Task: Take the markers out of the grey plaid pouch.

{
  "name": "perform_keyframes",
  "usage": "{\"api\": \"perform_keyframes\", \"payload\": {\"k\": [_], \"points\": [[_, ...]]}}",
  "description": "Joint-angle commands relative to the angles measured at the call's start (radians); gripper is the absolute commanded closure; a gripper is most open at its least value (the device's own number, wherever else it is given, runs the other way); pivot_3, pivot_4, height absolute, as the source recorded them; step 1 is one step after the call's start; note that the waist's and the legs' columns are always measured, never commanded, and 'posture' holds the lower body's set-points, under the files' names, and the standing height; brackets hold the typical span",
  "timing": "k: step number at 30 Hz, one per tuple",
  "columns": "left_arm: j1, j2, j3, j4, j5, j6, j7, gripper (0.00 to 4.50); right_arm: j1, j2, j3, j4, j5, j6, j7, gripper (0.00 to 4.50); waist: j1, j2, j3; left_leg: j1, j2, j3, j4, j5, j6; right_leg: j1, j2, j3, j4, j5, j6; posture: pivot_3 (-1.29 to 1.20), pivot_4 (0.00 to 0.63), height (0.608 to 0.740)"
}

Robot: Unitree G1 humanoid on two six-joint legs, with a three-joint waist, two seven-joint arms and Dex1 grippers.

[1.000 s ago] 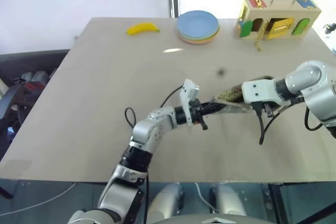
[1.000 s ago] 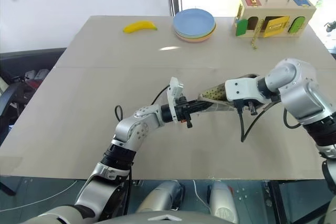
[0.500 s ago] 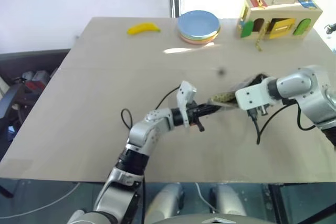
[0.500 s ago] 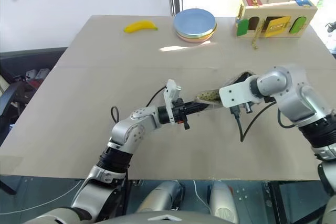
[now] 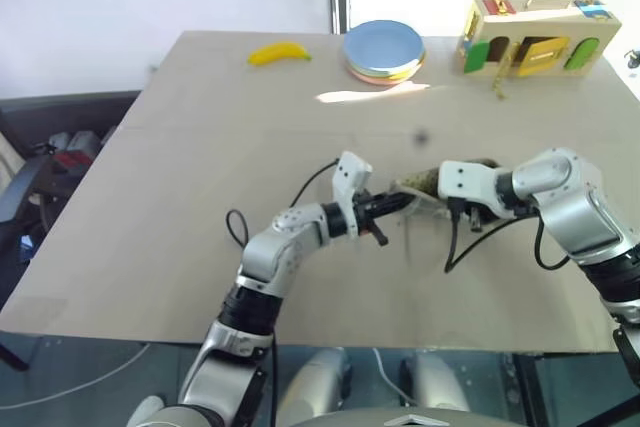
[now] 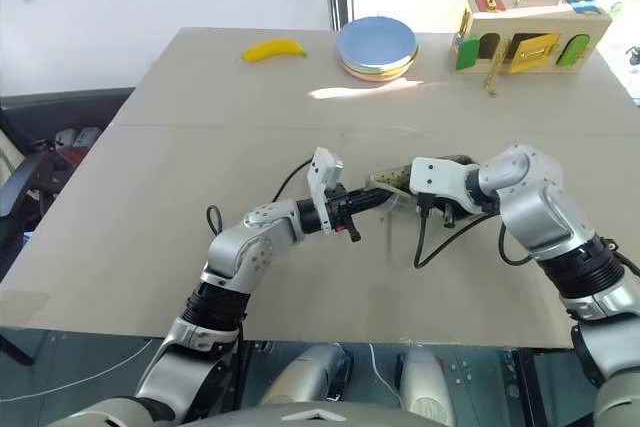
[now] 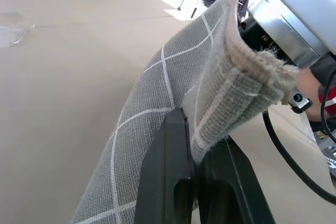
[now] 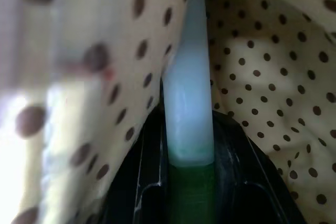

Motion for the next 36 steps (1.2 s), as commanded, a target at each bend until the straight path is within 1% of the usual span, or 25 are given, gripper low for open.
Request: {"api": "perform_keyframes", "payload": {"k": [1, 2, 4, 5, 18, 19, 20, 21, 22, 25, 26, 32, 36], "points": [[0.002, -0.021, -0.035, -0.02, 0.007, 0.002, -0.005, 4.5, -0.017, -0.02, -0.049, -0.082, 0.051, -0.011, 0.009, 3.02, 0.0, 0.0, 0.0, 0.0, 0.0, 0.0, 0.0, 0.0, 0.0, 0.0, 0.0, 0.0, 0.0, 0.0, 0.0, 0.0, 0.15, 0.74], [0.002, -0.023, -0.035, -0.019, 0.008, 0.001, -0.005, 4.5, -0.013, -0.022, -0.047, -0.085, 0.052, -0.016, 0.0, 2.86, -0.001, 0.0, 0.0, 0.0, 0.0, 0.0, 0.0, 0.0, 0.0, 0.0, 0.0, 0.0, 0.0, 0.0, 0.0, 0.0, 0.15, 0.74], [0.0, -0.026, -0.036, -0.017, 0.009, 0.001, -0.005, 4.5, -0.01, -0.018, -0.046, -0.084, 0.047, -0.029, -0.029, 1.87, -0.001, 0.0, 0.0, 0.0, 0.0, 0.0, 0.0, 0.0, 0.0, 0.0, 0.0, 0.0, 0.0, 0.0, 0.0, 0.0, 0.15, 0.74], [-0.001, -0.028, -0.036, -0.015, 0.01, 0.0, -0.005, 4.5, -0.009, -0.019, -0.045, -0.082, 0.047, -0.033, -0.034, 1.56, -0.001, 0.0, 0.0, 0.0, 0.0, 0.0, 0.0, 0.0, 0.0, 0.0, 0.0, 0.0, 0.0, 0.0, 0.0, 0.0, 0.15, 0.74], [-0.012, -0.038, -0.032, 0.008, 0.023, -0.011, -0.009, 4.5, -0.006, -0.062, -0.033, -0.107, 0.086, -0.041, -0.011, 1.56, -0.001, 0.0, 0.0, 0.0, 0.0, 0.0, 0.0, 0.0, 0.0, 0.0, 0.0, 0.0, 0.0, 0.0, 0.0, 0.0, 0.15, 0.74], [-0.012, -0.039, -0.032, 0.01, 0.025, -0.013, -0.009, 4.5, -0.002, -0.067, -0.03, -0.109, 0.087, -0.044, -0.01, 1.78, -0.001, 0.0, 0.0, 0.0, 0.0, 0.0, 0.0, 0.0, 0.0, 0.0, 0.0, 0.0, 0.0, 0.0, 0.0, 0.0, 0.15, 0.74], [-0.012, -0.04, -0.032, 0.012, 0.026, -0.015, -0.009, 4.5, 0.001, -0.07, -0.027, -0.111, 0.088, -0.047, -0.01, 2.11, -0.001, 0.0, 0.0, 0.0, 0.0, 0.0, 0.0, 0.0, 0.0, 0.0, 0.0, 0.0, 0.0, 0.0, 0.0, 0.0, 0.15, 0.74], [-0.012, -0.041, -0.032, 0.015, 0.027, -0.016, -0.01, 4.5, 0.003, -0.076, -0.023, -0.111, 0.085, -0.054, -0.01, 2.53, -0.001, 0.0, 0.0, 0.0, 0.0, 0.0, 0.0, 0.0, 0.0, 0.0, 0.0, 0.0, 0.0, 0.0, 0.0, 0.0, 0.15, 0.74], [-0.013, -0.041, -0.032, 0.017, 0.029, -0.018, -0.01, 4.5, 0.003, -0.081, -0.02, -0.111, 0.081, -0.062, -0.011, 2.82, -0.001, 0.0, 0.0, 0.0, 0.0, 0.0, 0.0, 0.0, 0.0, 0.0, 0.0, 0.0, 0.0, 0.0, 0.0, 0.0, 0.15, 0.74], [-0.014, -0.043, -0.032, 0.022, 0.032, -0.022, -0.01, 4.5, 0.004, -0.093, -0.015, -0.113, 0.067, -0.08, -0.021, 4.32, -0.001, 0.0, 0.0, 0.0, 0.0, 0.0, 0.0, 0.0, 0.0, 0.0, 0.0, 0.0, 0.0, 0.0, 0.0, 0.0, 0.15, 0.74], [-0.014, -0.044, -0.032, 0.023, 0.033, -0.022, -0.01, 4.5, 0.004, -0.097, -0.012, -0.116, 0.06, -0.087, -0.022, 4.42, -0.001, 0.0, 0.0, 0.0, 0.0, 0.0, 0.0, 0.0, 0.0, 0.0, 0.0, 0.0, 0.0, 0.0, 0.0, 0.0, 0.15, 0.74], [-0.018, -0.045, -0.033, 0.031, 0.04, -0.027, -0.012, 4.5, -0.015, -0.119, -0.018, -0.156, 0.044, -0.125, -0.027, 4.42, -0.001, 0.0, 0.0, 0.0, 0.0, 0.0, 0.0, 0.0, 0.0, 0.0, 0.0, 0.0, 0.0, 0.0, 0.0, 0.0, 0.15, 0.74], [-0.02, -0.044, -0.036, 0.036, 0.047, -0.032, -0.015, 4.5, -0.027, -0.143, -0.036, -0.193, 0.072, -0.121, 0.005, 4.42, -0.001, 0.0, 0.0, 0.0, 0.0, 0.0, 0.0, 0.0, 0.0, 0.0, 0.0, 0.0, 0.0, 0.0, 0.0, 0.0, 0.15, 0.74]]}}
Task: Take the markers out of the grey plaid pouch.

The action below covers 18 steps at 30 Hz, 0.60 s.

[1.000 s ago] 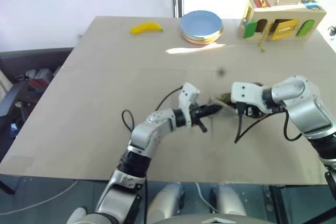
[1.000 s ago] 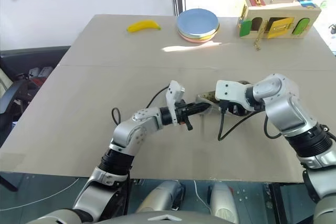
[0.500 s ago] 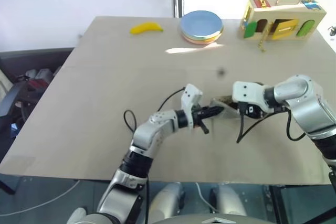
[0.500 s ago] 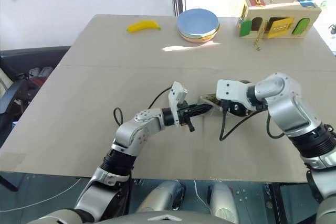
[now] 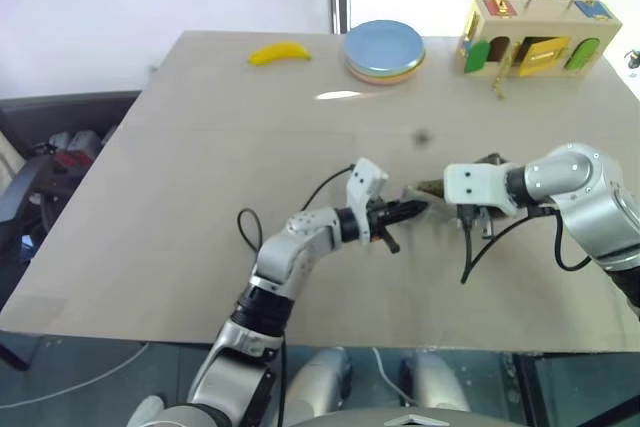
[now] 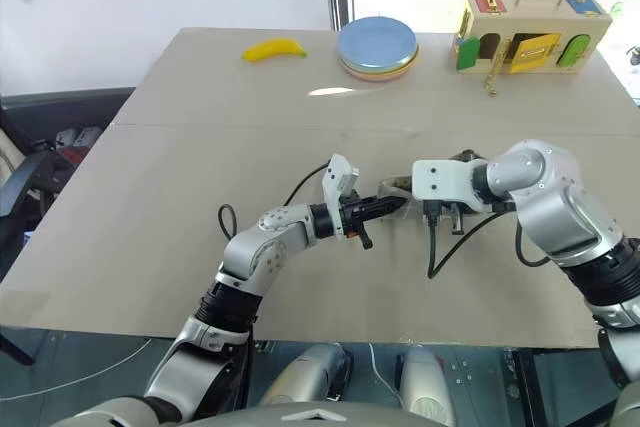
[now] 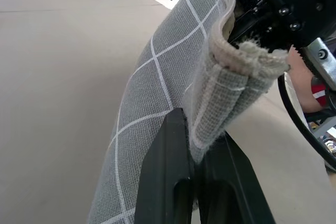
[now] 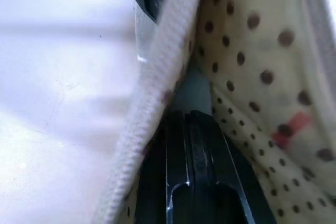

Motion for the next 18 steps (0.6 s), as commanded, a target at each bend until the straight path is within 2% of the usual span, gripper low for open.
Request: {"api": "perform_keyframes", "payload": {"k": [1, 3, 4, 5, 7, 8, 10, 11, 12, 14, 18], "points": [[-0.011, -0.007, -0.003, -0.008, 0.007, -0.018, -0.005, 4.5, -0.026, -0.037, -0.046, -0.061, 0.024, -0.006, 0.032, 4.42, 0.0, 0.0, 0.0, 0.0, 0.0, 0.0, 0.0, 0.0, 0.0, 0.0, 0.0, 0.0, 0.0, 0.0, 0.0, 0.0, 0.15, 0.74], [-0.01, -0.008, -0.005, -0.008, 0.009, -0.019, -0.006, 4.5, -0.026, -0.058, -0.051, -0.079, 0.034, -0.004, 0.047, 4.42, 0.001, 0.0, 0.0, 0.0, 0.0, 0.0, 0.0, 0.0, 0.0, 0.0, 0.0, 0.0, 0.0, 0.0, 0.0, 0.0, 0.15, 0.74], [-0.01, -0.009, -0.005, -0.007, 0.01, -0.019, -0.006, 4.5, -0.026, -0.068, -0.053, -0.088, 0.037, -0.003, 0.052, 3.9, 0.001, 0.0, 0.0, 0.0, 0.0, 0.0, 0.0, 0.0, 0.0, 0.0, 0.0, 0.0, 0.0, 0.0, 0.0, 0.0, 0.15, 0.74], [-0.01, -0.009, -0.006, -0.007, 0.01, -0.019, -0.006, 4.5, -0.024, -0.078, -0.056, -0.097, 0.041, -0.001, 0.057, 3.71, 0.0, 0.0, 0.0, 0.0, 0.0, 0.0, 0.0, 0.0, 0.0, 0.0, 0.0, 0.0, 0.0, 0.0, 0.0, 0.0, 0.15, 0.74], [-0.01, -0.011, -0.006, -0.007, 0.011, -0.019, -0.005, 4.5, -0.02, -0.09, -0.059, -0.108, 0.047, 0.008, 0.059, 2.92, 0.0, 0.0, 0.0, 0.0, 0.0, 0.0, 0.0, 0.0, 0.0, 0.0, 0.0, 0.0, 0.0, 0.0, 0.0, 0.0, 0.15, 0.74], [-0.01, -0.013, -0.006, -0.006, 0.012, -0.02, -0.005, 4.5, -0.015, -0.095, -0.058, -0.103, 0.042, 0.004, 0.054, 2.36, 0.0, 0.0, 0.0, 0.0, 0.0, 0.0, 0.0, 0.0, 0.0, 0.0, 0.0, 0.0, 0.0, 0.0, 0.0, 0.0, 0.15, 0.74], [-0.011, -0.017, -0.006, 0.0, 0.013, -0.022, -0.006, 4.5, -0.005, -0.114, -0.04, -0.056, -0.008, -0.044, 0.023, 1.61, 0.001, 0.0, 0.0, 0.0, 0.0, 0.0, 0.0, 0.0, 0.0, 0.0, 0.0, 0.0, 0.0, 0.0, 0.0, 0.0, 0.15, 0.74], [-0.01, -0.018, -0.006, 0.001, 0.015, -0.023, -0.007, 4.5, 0.0, -0.122, -0.032, -0.035, -0.031, -0.064, 0.01, 1.11, 0.001, 0.0, 0.0, 0.0, 0.0, 0.0, 0.0, 0.0, 0.0, 0.0, 0.0, 0.0, 0.0, 0.0, 0.0, 0.0, 0.15, 0.74], [-0.01, -0.021, -0.006, 0.002, 0.016, -0.023, -0.008, 4.5, 0.004, -0.128, -0.026, -0.009, -0.051, -0.088, -0.001, 0.36, 0.001, 0.0, 0.0, 0.0, 0.0, 0.0, 0.0, 0.0, 0.0, 0.0, 0.0, 0.0, 0.0, 0.0, 0.0, 0.0, 0.15, 0.74], [-0.009, -0.022, -0.007, 0.002, 0.018, -0.022, -0.01, 4.5, 0.009, -0.136, -0.02, 0.025, -0.079, -0.121, -0.012, 0.05, 0.0, 0.0, 0.0, 0.0, 0.0, 0.0, 0.0, 0.0, 0.0, 0.0, 0.0, 0.0, 0.0, 0.0, 0.0, 0.0, 0.15, 0.74], [-0.014, -0.025, -0.005, 0.01, 0.02, -0.025, -0.014, 4.5, 0.004, -0.138, -0.019, 0.071, -0.114, -0.173, -0.012, 0.05, 0.0, 0.0, 0.0, 0.0, 0.0, 0.0, 0.0, 0.0, 0.0, 0.0, 0.0, 0.0, 0.0, 0.0, 0.0, 0.0, 0.15, 0.74]]}}
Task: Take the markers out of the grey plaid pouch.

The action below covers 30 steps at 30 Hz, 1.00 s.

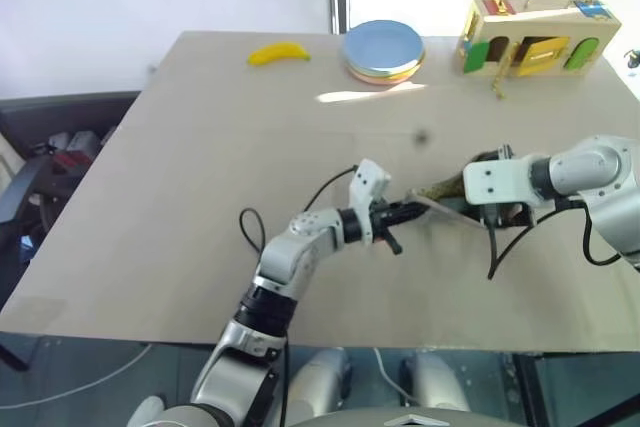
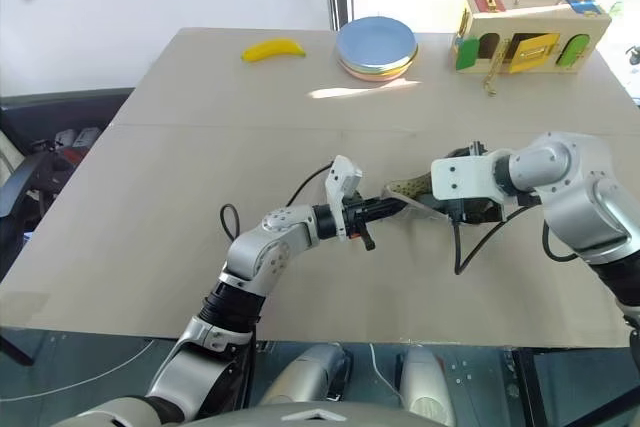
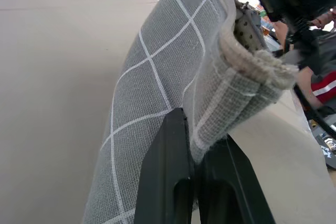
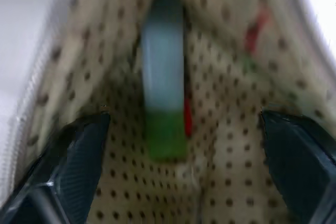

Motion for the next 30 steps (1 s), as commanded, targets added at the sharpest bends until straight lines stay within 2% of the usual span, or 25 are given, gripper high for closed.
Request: {"api": "perform_keyframes", "payload": {"k": [1, 9, 21, 29, 30], "points": [[-0.014, -0.007, 0.001, -0.001, 0.0, -0.019, -0.009, 4.5, -0.006, -0.018, -0.016, 0.016, -0.03, -0.04, 0.005, 0.05, 0.0, 0.0, 0.0, 0.0, 0.0, 0.0, 0.0, 0.0, 0.0, 0.0, 0.0, 0.0, 0.0, 0.0, 0.0, 0.0, 0.15, 0.74], [-0.01, -0.019, -0.001, 0.009, 0.004, -0.021, -0.006, 4.5, -0.001, -0.006, 0.018, 0.063, -0.075, -0.094, 0.034, 0.05, 0.001, 0.0, 0.0, 0.0, 0.0, 0.0, 0.0, 0.0, 0.0, 0.0, 0.0, 0.0, 0.0, 0.0, 0.0, 0.0, 0.15, 0.74], [-0.023, -0.03, -0.004, 0.043, 0.012, -0.03, -0.019, 4.5, -0.129, 0.113, 0.135, 0.273, -0.172, -0.211, 0.103, 0.05, -0.001, 0.0, 0.0, 0.001, 0.0, 0.0, 0.0, 0.0, 0.0, 0.001, 0.0, 0.0, 0.001, 0.0, 0.0, 0.0, 0.15, 0.74], [-0.02, -0.031, -0.003, 0.049, 0.018, -0.036, -0.02, 4.5, -0.186, 0.135, 0.178, 0.372, -0.205, -0.272, 0.198, 0.05, 0.0, 0.0, 0.0, 0.001, 0.0, 0.0, 0.001, 0.0, 0.0, 0.001, 0.0, 0.0, 0.001, 0.0, 0.0, 0.0, 0.15, 0.74], [-0.02, -0.032, -0.003, 0.05, 0.019, -0.036, -0.019, 4.5, -0.189, 0.14, 0.179, 0.378, -0.206, -0.275, 0.204, 0.3, 0.0, 0.0, 0.0, 0.001, 0.0, 0.0, 0.001, 0.0, 0.0, 0.001, 0.0, 0.0, 0.001, 0.0, 0.0, 0.0, 0.15, 0.74]]}}
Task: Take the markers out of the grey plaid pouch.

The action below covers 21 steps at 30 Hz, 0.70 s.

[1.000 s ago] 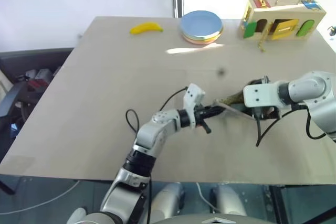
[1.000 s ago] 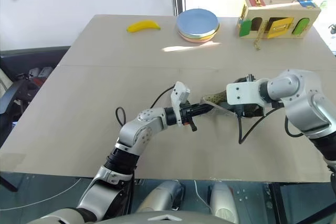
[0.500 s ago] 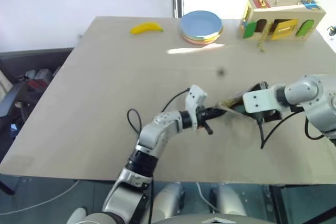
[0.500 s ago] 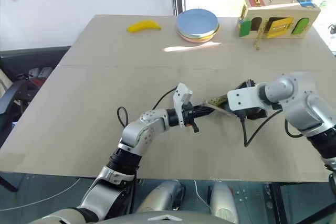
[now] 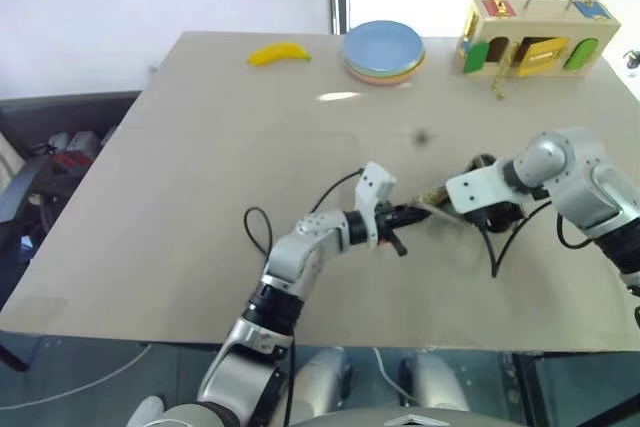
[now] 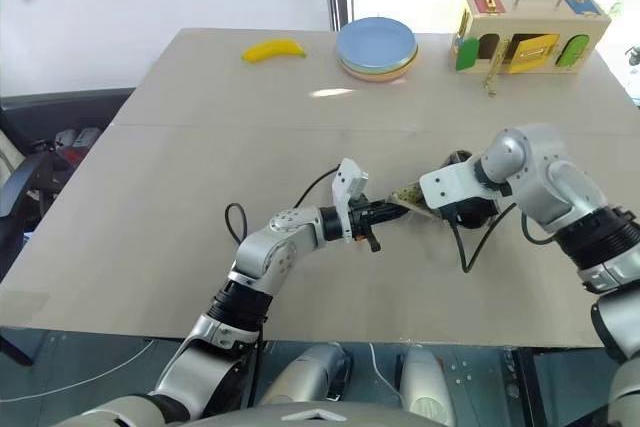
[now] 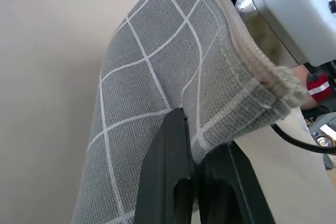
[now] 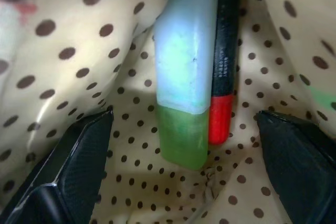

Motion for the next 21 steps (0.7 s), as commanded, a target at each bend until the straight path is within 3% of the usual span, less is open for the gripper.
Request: {"api": "perform_keyframes", "payload": {"k": [1, 10, 21], "points": [[-0.007, -0.002, 0.001, -0.01, 0.001, -0.016, -0.007, 4.5, -0.01, 0.006, 0.016, 0.037, -0.025, -0.017, 0.041, 0.58, 0.0, 0.0, 0.0, 0.0, 0.0, 0.0, 0.0, 0.0, 0.0, 0.0, 0.0, 0.0, 0.0, 0.0, 0.0, 0.0, 0.15, 0.74], [-0.004, -0.005, 0.006, -0.005, 0.001, -0.021, -0.001, 4.5, 0.002, -0.005, -0.018, 0.026, -0.026, -0.019, 0.058, 4.04, 0.001, 0.0, 0.0, 0.0, 0.0, 0.0, 0.0, 0.0, 0.0, 0.0, 0.0, 0.0, 0.0, 0.0, 0.0, 0.0, 0.15, 0.74], [-0.012, -0.001, 0.003, 0.01, 0.007, -0.029, -0.014, 4.5, 0.007, -0.057, -0.117, -0.128, 0.016, 0.085, 0.048, 4.06, 0.001, 0.0, 0.0, -0.001, 0.0, 0.0, 0.0, 0.0, 0.0, 0.0, 0.0, 0.0, 0.0, 0.0, 0.0, 0.0, 0.15, 0.74]]}}
